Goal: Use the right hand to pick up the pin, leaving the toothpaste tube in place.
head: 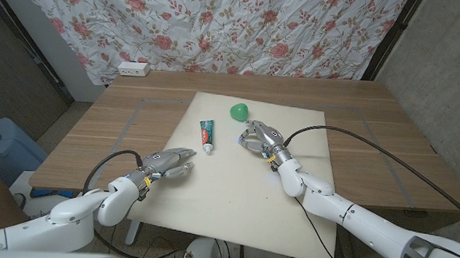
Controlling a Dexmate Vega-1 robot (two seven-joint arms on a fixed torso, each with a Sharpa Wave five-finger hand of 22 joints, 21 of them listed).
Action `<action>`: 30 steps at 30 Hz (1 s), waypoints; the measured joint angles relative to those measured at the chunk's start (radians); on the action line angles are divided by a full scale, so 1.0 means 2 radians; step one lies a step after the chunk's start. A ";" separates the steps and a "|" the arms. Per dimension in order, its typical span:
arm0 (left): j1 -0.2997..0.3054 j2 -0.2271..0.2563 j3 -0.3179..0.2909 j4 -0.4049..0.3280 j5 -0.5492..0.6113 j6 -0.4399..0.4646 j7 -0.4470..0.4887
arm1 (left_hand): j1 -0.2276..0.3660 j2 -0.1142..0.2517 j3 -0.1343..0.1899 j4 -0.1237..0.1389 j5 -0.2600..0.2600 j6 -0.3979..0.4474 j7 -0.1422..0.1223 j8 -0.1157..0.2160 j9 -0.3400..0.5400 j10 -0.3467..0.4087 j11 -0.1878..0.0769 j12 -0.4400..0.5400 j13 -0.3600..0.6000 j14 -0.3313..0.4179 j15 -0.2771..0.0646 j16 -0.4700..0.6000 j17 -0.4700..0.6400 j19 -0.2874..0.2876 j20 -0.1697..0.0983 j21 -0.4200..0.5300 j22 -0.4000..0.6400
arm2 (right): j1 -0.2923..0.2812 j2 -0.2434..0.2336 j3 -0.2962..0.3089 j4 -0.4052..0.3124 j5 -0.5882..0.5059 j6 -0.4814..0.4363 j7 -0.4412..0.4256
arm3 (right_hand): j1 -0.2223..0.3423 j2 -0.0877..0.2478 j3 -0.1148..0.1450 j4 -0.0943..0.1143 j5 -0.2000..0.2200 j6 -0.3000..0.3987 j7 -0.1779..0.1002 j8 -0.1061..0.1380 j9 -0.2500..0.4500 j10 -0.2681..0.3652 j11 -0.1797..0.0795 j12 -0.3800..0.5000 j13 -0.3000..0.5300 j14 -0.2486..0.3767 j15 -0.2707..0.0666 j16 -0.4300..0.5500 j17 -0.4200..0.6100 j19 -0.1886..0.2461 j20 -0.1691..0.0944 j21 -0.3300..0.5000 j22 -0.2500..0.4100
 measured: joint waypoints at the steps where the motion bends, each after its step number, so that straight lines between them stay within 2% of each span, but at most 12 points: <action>1: 0.000 0.000 0.000 0.000 0.000 -0.001 0.000 | 0.000 0.000 0.000 0.000 0.000 0.000 0.000 0.000 0.000 0.000 0.000 0.000 0.000 0.000 0.000 0.000 0.000 0.000 0.000 0.000 0.000 | 0.000 0.000 0.000 0.000 0.000 0.001 0.000 | 0.000 0.000 -0.001 0.001 0.000 0.000 0.000 -0.002 -0.001 0.000 0.000 0.000 0.000 -0.001 0.001 0.000 0.000 0.000 0.000 0.000 0.000; 14: -0.001 0.000 0.000 0.002 0.001 -0.003 0.000 | 0.000 0.000 0.002 -0.002 0.000 0.000 0.000 0.000 0.000 0.000 0.000 0.000 0.000 0.000 0.000 0.000 0.001 0.000 0.000 -0.001 0.000 | 0.003 -0.001 0.001 0.001 0.001 0.013 0.007 | -0.003 -0.003 -0.004 0.004 0.000 -0.016 0.000 -0.009 -0.002 -0.010 0.004 0.000 0.000 -0.006 0.006 -0.002 0.002 -0.004 0.004 -0.002 0.001; 16: -0.001 0.000 0.001 0.002 0.001 -0.004 0.000 | 0.000 0.000 0.002 -0.002 0.000 0.000 0.000 0.000 0.000 0.000 0.000 0.000 0.000 0.000 0.000 0.000 0.001 0.000 0.000 -0.001 0.000 | 0.003 -0.001 0.001 0.002 0.001 0.015 0.007 | -0.009 -0.009 -0.005 0.006 0.000 -0.019 0.003 -0.012 -0.002 -0.010 0.004 0.000 0.000 -0.008 0.008 -0.002 0.002 -0.005 0.005 -0.002 0.001; 26: -0.004 -0.002 0.001 0.005 0.002 -0.007 -0.002 | 0.000 0.000 0.002 -0.002 0.000 0.000 0.000 0.000 0.000 0.003 -0.003 0.000 0.000 0.000 0.000 -0.001 0.001 0.000 0.000 -0.002 0.000 | 0.006 0.000 0.002 0.005 0.002 0.020 0.011 | -0.009 -0.009 -0.007 0.007 0.002 -0.029 0.002 -0.018 -0.004 -0.017 0.006 0.000 0.000 -0.008 0.008 -0.002 0.005 -0.006 0.006 -0.002 0.001; 30: -0.005 -0.002 0.002 0.006 0.002 -0.008 -0.003 | 0.000 0.000 0.004 0.000 0.000 0.002 0.002 -0.001 -0.001 0.003 -0.003 0.000 0.000 0.000 0.000 -0.001 0.001 0.000 0.000 -0.001 0.000 | 0.006 0.000 0.003 0.006 0.003 0.022 0.012 | -0.015 -0.015 -0.007 0.007 0.002 -0.036 0.002 -0.021 -0.004 -0.018 0.007 0.000 0.000 -0.008 0.008 -0.002 0.005 -0.006 0.006 -0.002 0.002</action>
